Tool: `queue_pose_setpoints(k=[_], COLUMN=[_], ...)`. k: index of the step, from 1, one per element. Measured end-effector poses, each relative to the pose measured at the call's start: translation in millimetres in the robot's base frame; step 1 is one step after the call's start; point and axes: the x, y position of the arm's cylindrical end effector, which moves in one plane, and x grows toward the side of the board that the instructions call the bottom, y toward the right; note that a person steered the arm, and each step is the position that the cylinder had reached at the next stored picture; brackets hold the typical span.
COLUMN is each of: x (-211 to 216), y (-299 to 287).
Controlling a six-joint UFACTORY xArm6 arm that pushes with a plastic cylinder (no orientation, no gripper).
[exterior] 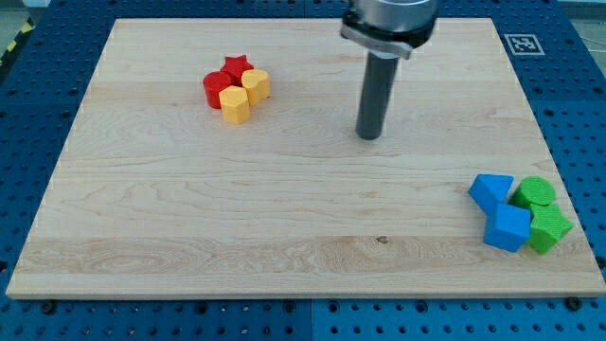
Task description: Push the yellow heart in between the red circle and yellow hexagon
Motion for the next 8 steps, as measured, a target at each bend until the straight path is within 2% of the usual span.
queue_pose_setpoints(k=[2, 4, 8], x=[0.1, 17.3, 24.7], y=[-2.9, -46.5, -76.4])
